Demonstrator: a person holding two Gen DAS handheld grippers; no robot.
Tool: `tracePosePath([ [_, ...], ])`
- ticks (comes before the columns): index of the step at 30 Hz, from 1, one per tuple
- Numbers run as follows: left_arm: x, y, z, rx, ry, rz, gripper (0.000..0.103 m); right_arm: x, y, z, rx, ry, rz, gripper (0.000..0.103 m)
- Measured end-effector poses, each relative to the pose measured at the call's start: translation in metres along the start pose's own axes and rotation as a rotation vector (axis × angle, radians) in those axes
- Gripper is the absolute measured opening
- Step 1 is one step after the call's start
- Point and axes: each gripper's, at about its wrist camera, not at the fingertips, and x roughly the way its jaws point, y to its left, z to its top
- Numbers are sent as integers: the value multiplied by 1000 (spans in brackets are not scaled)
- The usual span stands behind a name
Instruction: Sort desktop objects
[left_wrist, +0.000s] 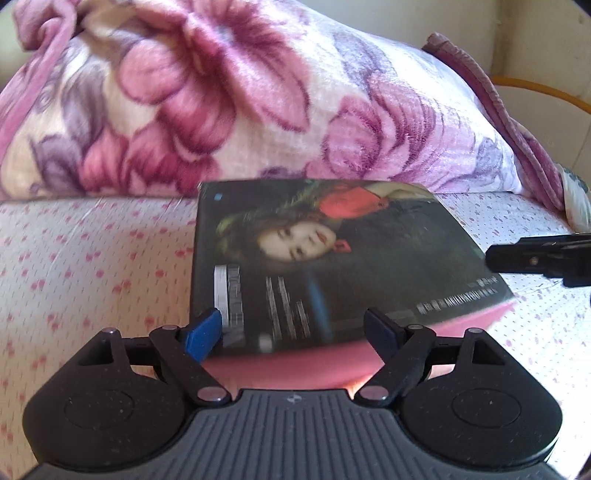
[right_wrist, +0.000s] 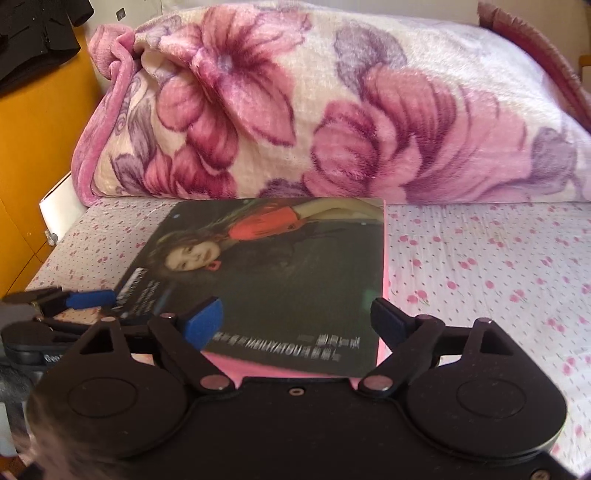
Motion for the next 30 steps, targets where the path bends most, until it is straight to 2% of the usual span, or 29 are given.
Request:
tracePosePath([
  [9, -75, -10, -31, -56, -2, 35, 84, -71, 25, -18, -40, 12, -27, 93],
  [19, -168, -36, -58, -94, -70, 88, 84, -140, 37, -54, -47, -2, -46, 94],
  [30, -227, -77, -98, -106, -64, 138, 84, -205, 48, -106, -6, -12, -73, 95],
])
